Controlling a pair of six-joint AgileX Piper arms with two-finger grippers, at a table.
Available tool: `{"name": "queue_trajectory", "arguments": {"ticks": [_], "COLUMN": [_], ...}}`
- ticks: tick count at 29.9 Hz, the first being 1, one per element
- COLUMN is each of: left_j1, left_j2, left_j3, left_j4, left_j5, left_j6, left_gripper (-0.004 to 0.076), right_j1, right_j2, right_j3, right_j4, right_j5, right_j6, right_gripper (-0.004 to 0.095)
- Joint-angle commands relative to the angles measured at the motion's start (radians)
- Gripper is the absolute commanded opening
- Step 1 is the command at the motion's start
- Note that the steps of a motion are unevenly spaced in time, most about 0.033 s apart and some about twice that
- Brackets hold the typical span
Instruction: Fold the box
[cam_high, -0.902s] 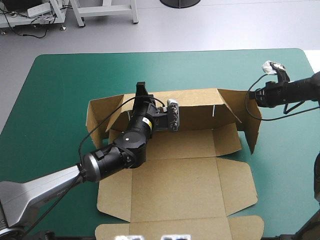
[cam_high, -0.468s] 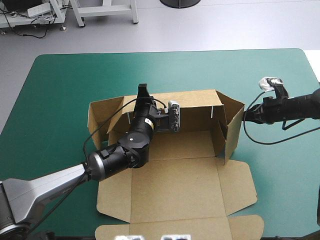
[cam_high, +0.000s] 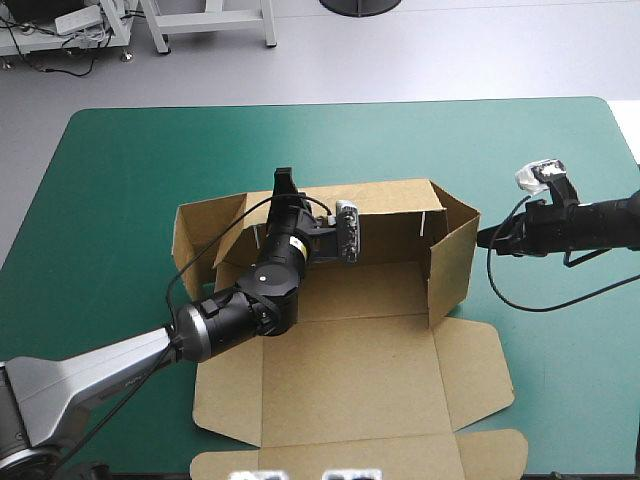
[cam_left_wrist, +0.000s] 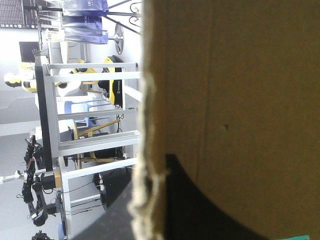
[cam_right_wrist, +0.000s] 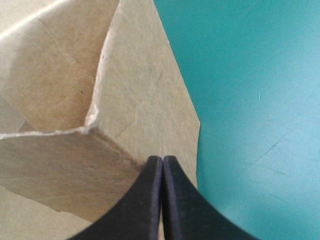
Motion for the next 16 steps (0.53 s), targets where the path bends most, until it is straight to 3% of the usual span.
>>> {"name": "queue_trajectory", "arguments": {"ticks": [1, 3, 9, 16], "left_j1": [-0.006, -0.006, -0.006, -0.006], "left_j2": [-0.035, -0.035, -0.035, -0.035], "left_j3": [-0.028, -0.028, -0.028, -0.028], "left_j4": [0.036, 0.036, 0.036, 0.036], "left_j5": [0.014, 0.014, 0.014, 0.016], "left_j6": [-0.017, -0.017, -0.017, -0.017], "left_gripper": [-0.0006, -0.0006, -0.0006, -0.0006], "right_j1": [-0.006, 0.004, 0.091, 0.167], "right_j2": [-0.038, -0.038, -0.038, -0.038], "right_j3": [-0.021, -0.021, -0.021, -0.021], "right_j4": [0.004, -0.001, -0.097, -0.137], "right_j5": [0.029, 0.024, 0.011, 0.010], "right_j6": [-0.013, -0.007, 0.017, 0.073], "right_gripper": [-0.0012, 0.0022, 0.0304, 0.0352]}}
